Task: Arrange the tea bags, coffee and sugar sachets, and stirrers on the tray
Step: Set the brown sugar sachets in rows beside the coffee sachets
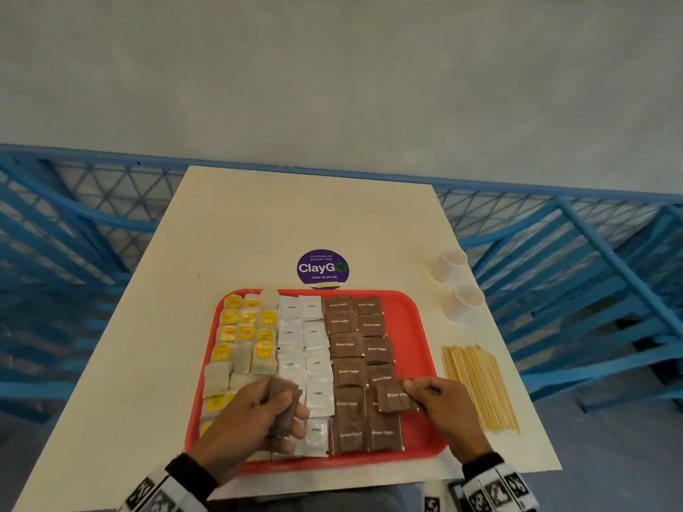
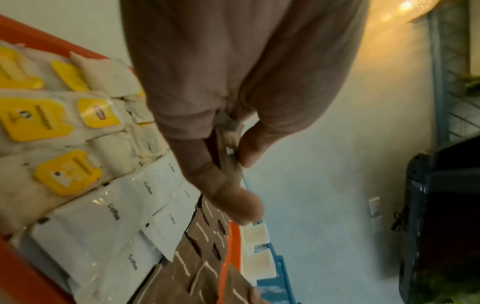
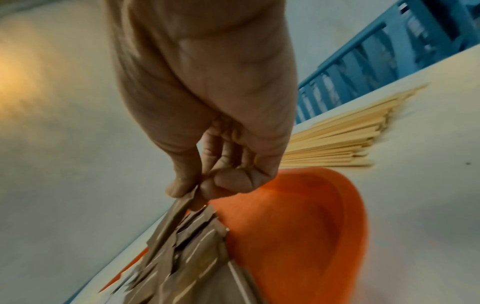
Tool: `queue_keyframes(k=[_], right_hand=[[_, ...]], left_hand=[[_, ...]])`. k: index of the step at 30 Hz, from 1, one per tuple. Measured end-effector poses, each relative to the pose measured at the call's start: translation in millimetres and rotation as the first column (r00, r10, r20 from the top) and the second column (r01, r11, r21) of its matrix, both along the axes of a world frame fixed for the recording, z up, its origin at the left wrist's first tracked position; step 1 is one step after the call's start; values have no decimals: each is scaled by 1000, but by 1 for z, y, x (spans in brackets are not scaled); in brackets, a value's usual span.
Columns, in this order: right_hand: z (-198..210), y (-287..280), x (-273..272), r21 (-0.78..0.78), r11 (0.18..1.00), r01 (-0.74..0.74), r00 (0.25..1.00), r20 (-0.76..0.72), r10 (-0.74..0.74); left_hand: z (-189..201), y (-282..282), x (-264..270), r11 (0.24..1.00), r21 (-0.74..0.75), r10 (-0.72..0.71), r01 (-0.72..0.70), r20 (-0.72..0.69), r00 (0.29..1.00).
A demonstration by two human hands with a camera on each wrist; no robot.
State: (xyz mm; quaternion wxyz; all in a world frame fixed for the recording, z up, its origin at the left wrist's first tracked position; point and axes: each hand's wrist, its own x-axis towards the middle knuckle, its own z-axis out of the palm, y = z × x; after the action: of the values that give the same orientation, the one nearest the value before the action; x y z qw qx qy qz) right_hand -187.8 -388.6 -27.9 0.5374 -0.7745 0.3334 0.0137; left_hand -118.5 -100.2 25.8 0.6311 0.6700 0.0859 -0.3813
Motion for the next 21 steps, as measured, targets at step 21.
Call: queue_keyframes(k=[21], right_hand=[[-20,3,13,-448,887,-114,988,-146,53]], left_hand=[[10,5,7,969,-246,-18,-12,-120,993]])
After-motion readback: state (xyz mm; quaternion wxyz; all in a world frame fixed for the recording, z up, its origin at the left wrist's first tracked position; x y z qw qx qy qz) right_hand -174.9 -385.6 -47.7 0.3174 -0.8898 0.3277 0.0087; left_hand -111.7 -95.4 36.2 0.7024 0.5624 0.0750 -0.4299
